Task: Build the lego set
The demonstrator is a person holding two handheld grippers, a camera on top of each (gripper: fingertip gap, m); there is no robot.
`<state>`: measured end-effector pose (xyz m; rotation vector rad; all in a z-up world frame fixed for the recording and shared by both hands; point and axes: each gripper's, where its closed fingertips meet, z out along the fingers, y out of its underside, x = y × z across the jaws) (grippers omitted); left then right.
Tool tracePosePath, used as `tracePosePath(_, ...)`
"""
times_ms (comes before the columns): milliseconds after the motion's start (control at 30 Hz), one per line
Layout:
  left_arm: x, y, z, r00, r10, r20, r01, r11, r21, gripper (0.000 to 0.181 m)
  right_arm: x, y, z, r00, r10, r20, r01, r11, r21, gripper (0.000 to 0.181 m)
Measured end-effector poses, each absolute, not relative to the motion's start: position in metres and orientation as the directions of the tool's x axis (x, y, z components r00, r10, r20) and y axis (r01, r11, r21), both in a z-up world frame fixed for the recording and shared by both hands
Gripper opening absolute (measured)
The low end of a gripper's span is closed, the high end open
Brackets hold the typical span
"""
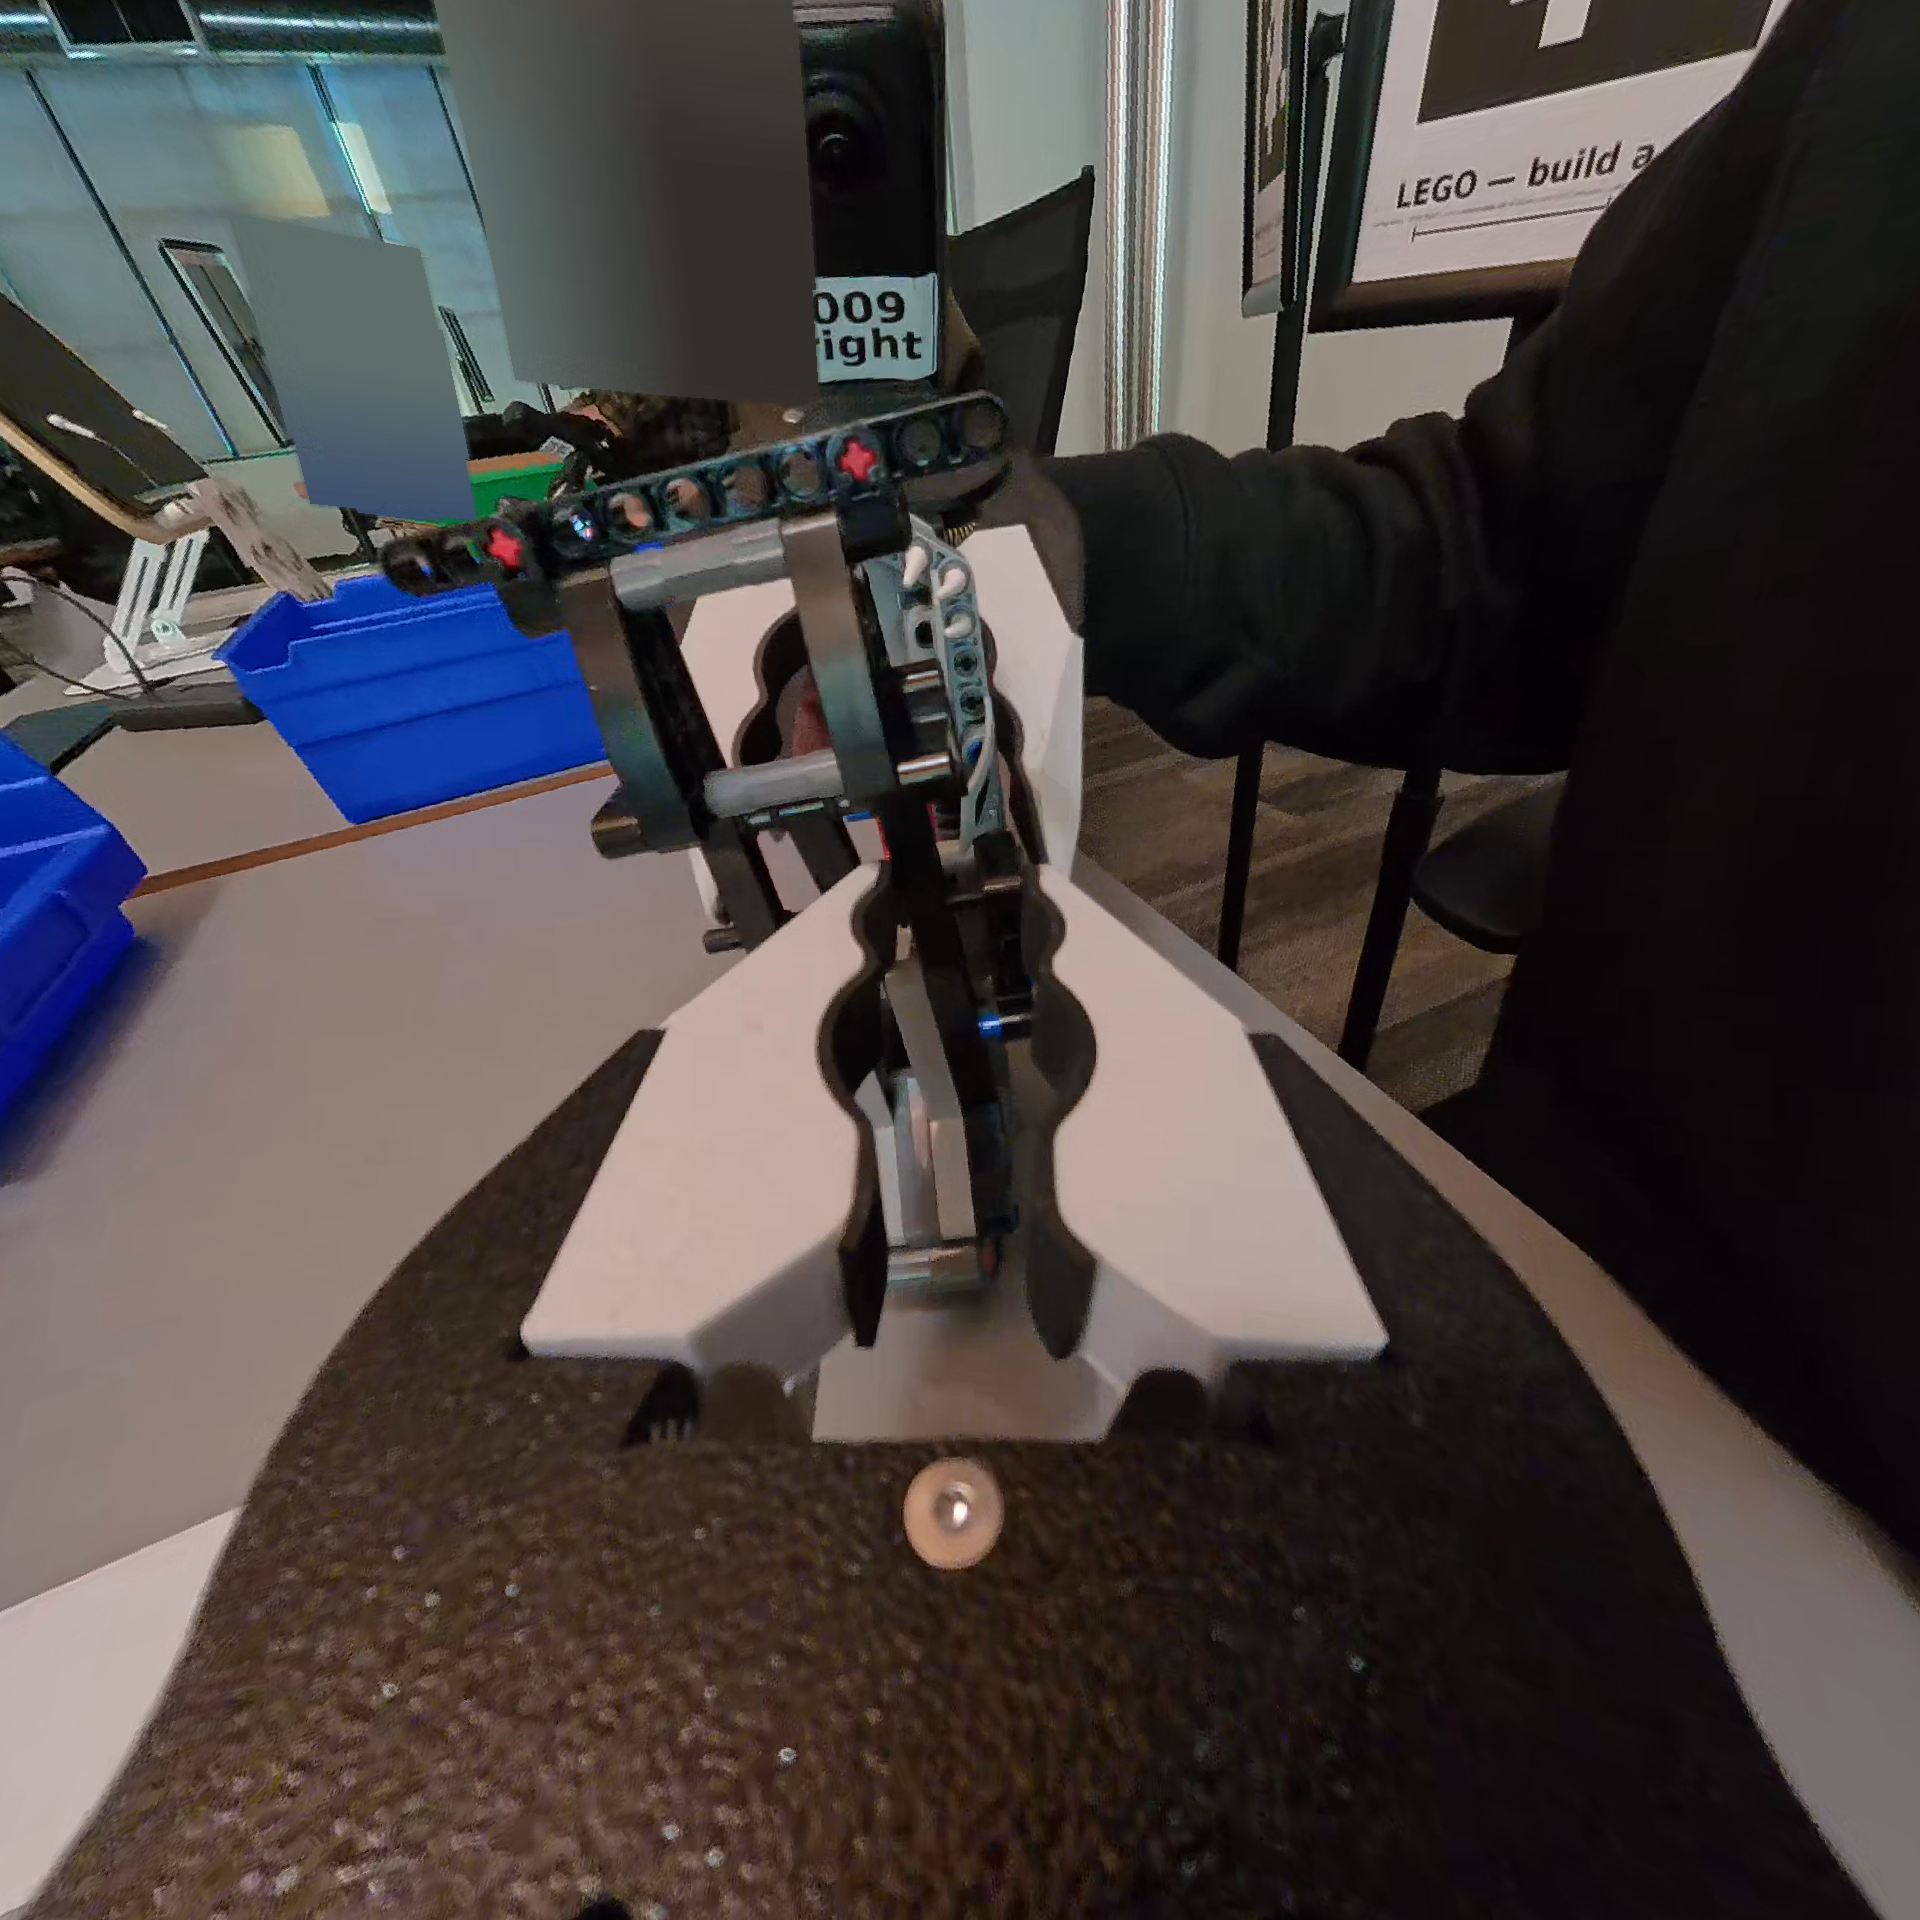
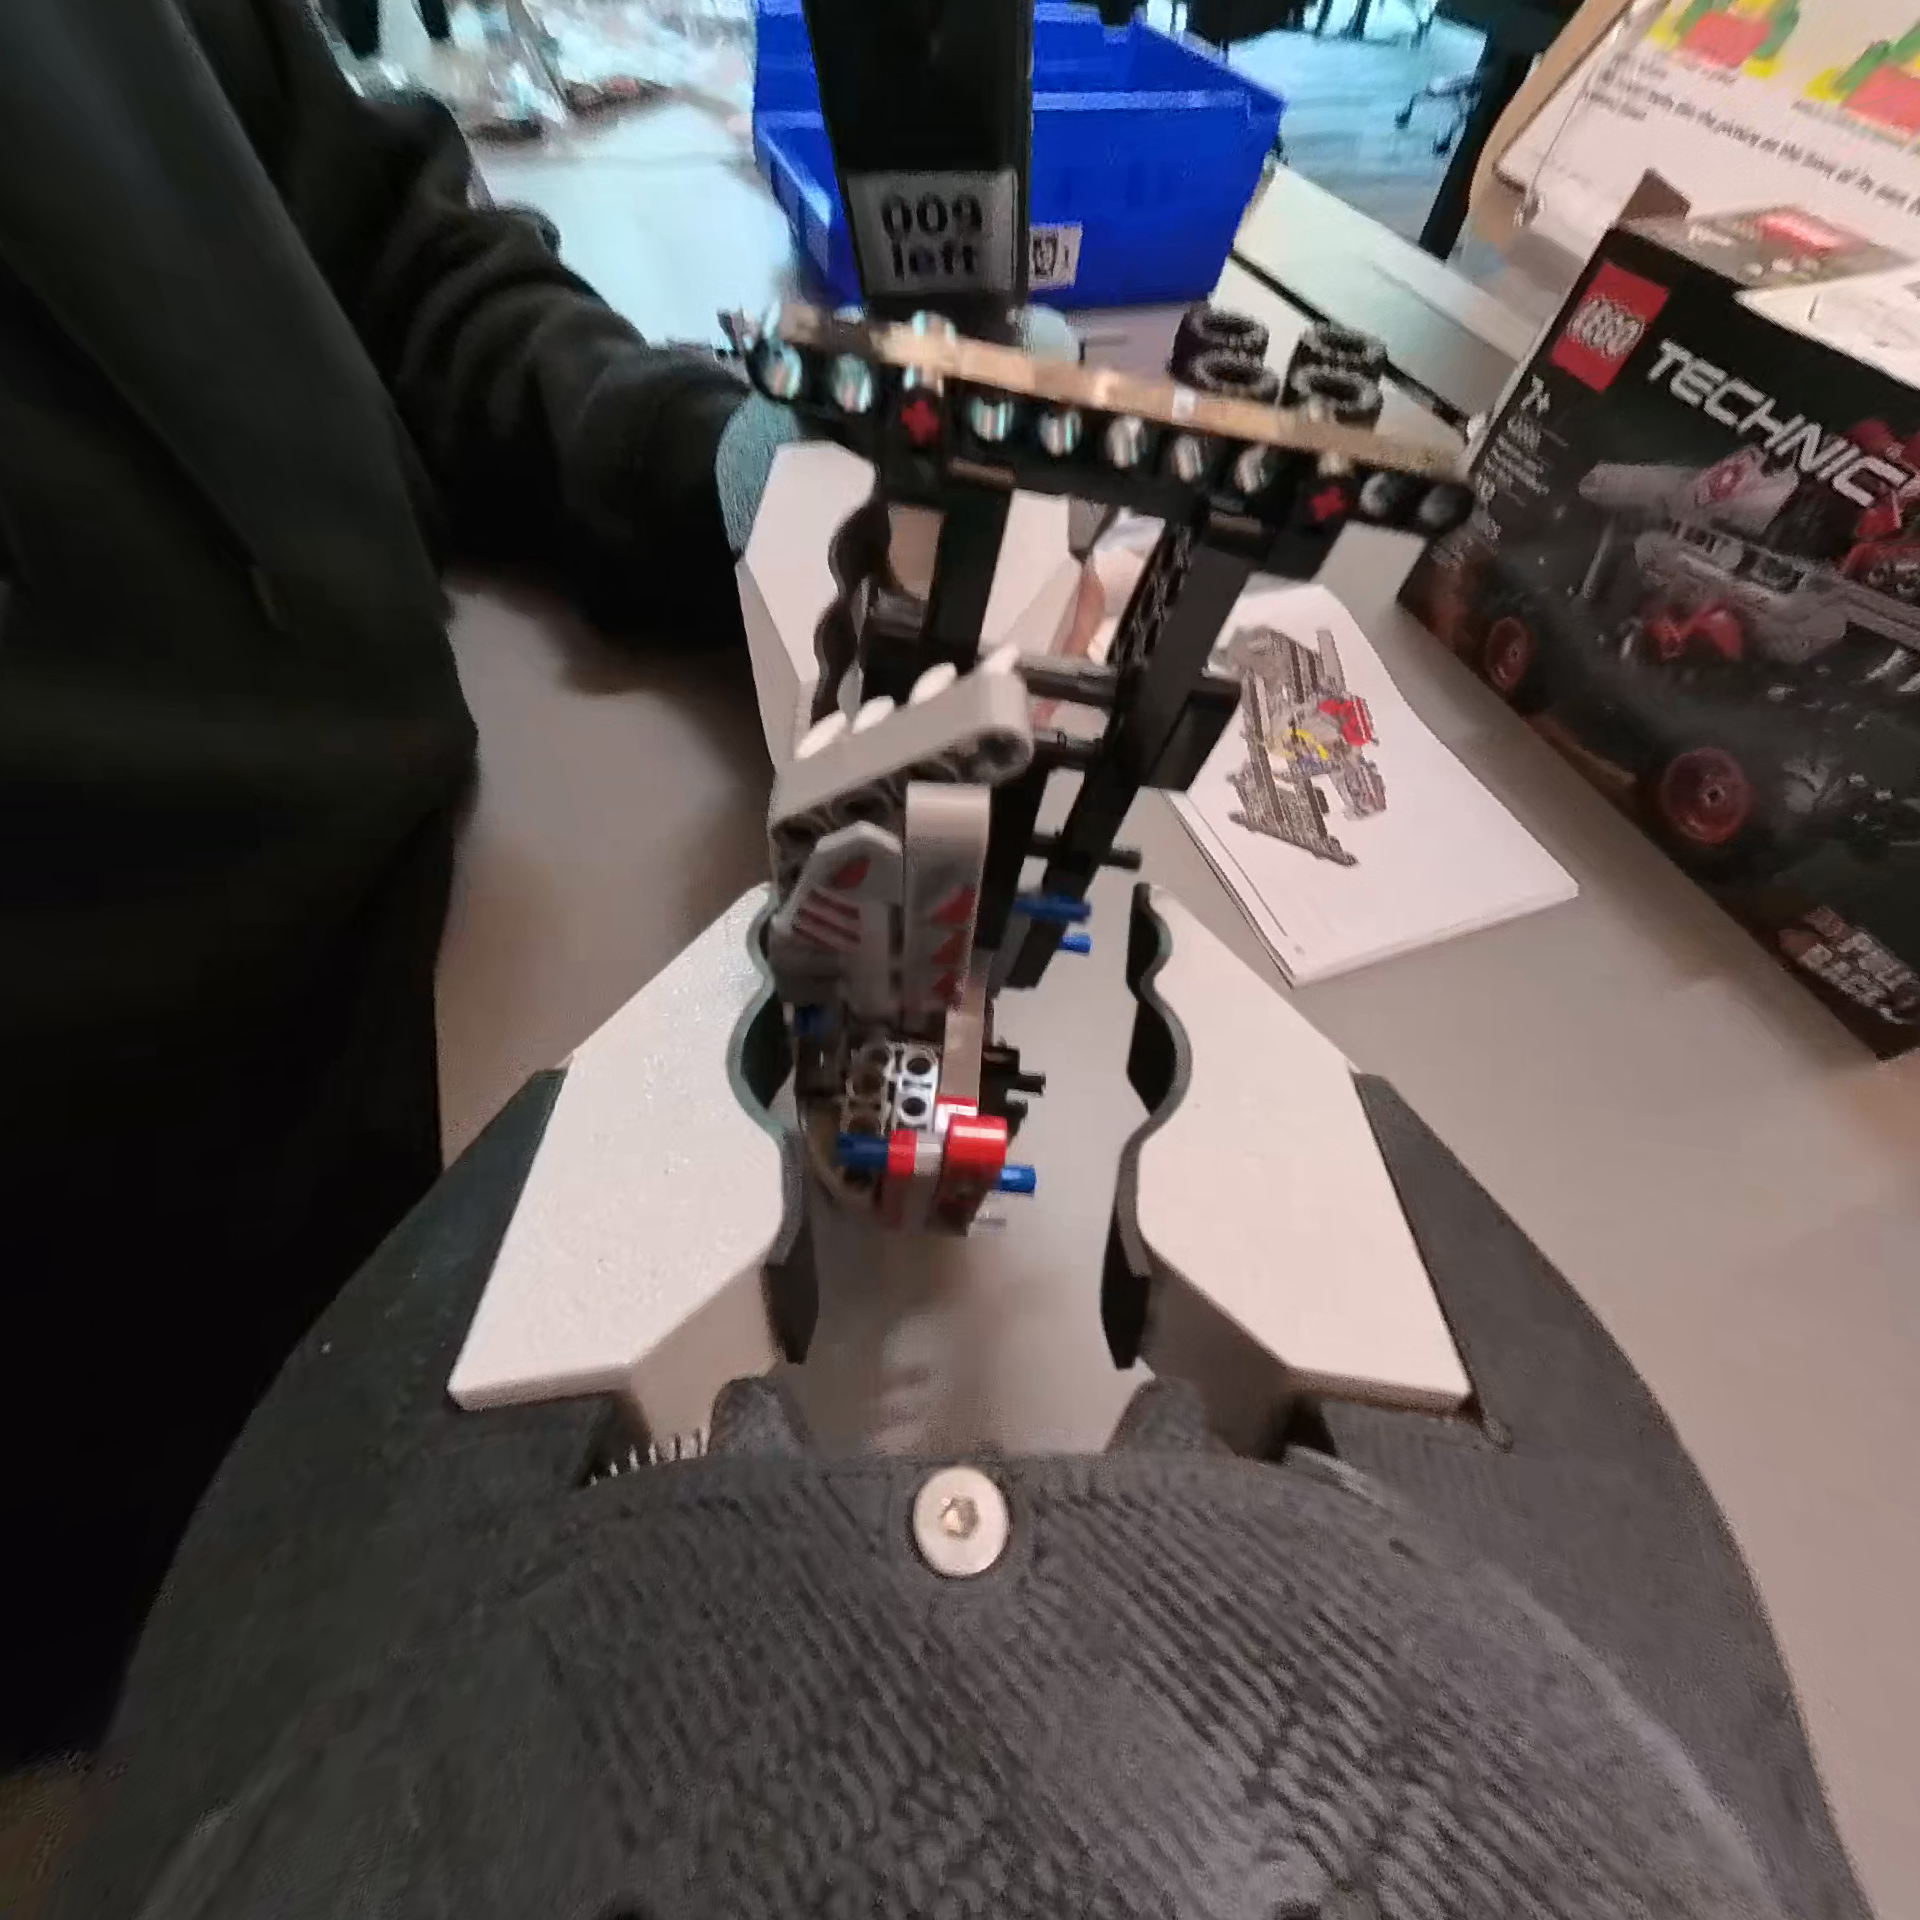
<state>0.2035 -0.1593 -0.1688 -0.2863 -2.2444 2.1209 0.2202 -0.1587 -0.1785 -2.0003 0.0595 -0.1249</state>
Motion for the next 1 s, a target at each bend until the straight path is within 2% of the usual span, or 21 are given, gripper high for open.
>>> tracePosePath(200,0.212,-0.152,-0.169,-0.983,0.156,-0.099,0.108,0.054,-0.993,0.021,0.221,-0.154,-0.18,0.99,-0.124,0.063,0.003,-0.435,-0.901,0.043)
tracePosePath(600,0.218,-0.154,-0.17,-0.988,0.083,-0.134,0.142,0.102,-0.985,0.022,0.228,-0.149,-0.18,0.977,-0.21,0.044,-0.053,-0.434,-0.899,0.042)
tracePosePath(667,0.217,-0.154,-0.169,-0.989,0.079,-0.123,0.13,0.098,-0.987,0.022,0.229,-0.147,-0.178,0.975,-0.209,0.073,-0.024,-0.428,-0.904,0.048)
tracePosePath(733,0.217,-0.154,-0.169,-0.991,0.083,-0.104,0.111,0.087,-0.99,0.022,0.232,-0.145,-0.172,0.968,-0.206,0.144,0.048,-0.411,-0.91,0.076)
tracePosePath(800,0.218,-0.152,-0.17,-0.991,0.088,-0.102,0.109,0.083,-0.991,0.022,0.23,-0.143,-0.169,0.974,-0.182,0.136,0.05,-0.414,-0.909,0.092)
tracePosePath(900,0.215,-0.153,-0.17,-0.989,0.106,-0.107,0.116,0.084,-0.99,0.021,0.235,-0.135,-0.164,0.977,-0.181,0.109,0.032,-0.383,-0.923,0.078)
tracePosePath(967,0.212,-0.155,-0.171,-0.987,0.115,-0.108,0.118,0.08,-0.99,0.021,0.235,-0.13,-0.168,0.985,-0.15,0.088,0.02,-0.404,-0.915,0.084)
tracePosePath(1000,0.212,-0.155,-0.171,-0.988,0.117,-0.101,0.109,0.072,-0.991,0.021,0.233,-0.129,-0.168,0.988,-0.132,0.085,0.024,-0.409,-0.912,0.081)
